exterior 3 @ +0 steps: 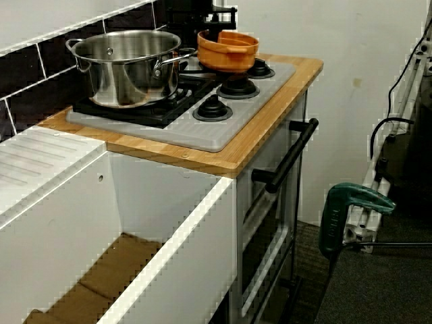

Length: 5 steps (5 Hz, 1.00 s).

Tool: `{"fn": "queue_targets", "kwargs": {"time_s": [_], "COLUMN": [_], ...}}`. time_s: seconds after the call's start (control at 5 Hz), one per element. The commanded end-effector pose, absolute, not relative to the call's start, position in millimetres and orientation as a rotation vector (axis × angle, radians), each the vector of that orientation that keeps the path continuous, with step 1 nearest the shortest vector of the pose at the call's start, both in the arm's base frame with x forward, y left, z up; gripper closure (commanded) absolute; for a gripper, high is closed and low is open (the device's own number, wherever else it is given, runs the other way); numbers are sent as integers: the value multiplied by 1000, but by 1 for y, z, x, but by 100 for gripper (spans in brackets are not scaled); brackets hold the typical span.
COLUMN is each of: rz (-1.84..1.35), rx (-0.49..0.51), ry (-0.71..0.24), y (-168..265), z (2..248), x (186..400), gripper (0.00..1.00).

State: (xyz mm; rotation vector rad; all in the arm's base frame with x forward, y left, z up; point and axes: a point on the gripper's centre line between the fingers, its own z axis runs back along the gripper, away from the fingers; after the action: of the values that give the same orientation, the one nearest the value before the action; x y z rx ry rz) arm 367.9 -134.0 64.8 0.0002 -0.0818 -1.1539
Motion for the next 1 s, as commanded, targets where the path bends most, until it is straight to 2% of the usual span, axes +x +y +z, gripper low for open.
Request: {"fn": "queue_targets", "kwargs": {"time_s": [0.0,0.4,0.6,0.8], "rz": [-1047,-1014,-874,-754], "rx": [-54,-112,-107,-51], "ry": [-112,-137,-154,-132], "y": [-125,-111,-95,-77], "z": [119,144,152,157], "x": [365,359,359,361], "gripper": [100,100,100,100]}}
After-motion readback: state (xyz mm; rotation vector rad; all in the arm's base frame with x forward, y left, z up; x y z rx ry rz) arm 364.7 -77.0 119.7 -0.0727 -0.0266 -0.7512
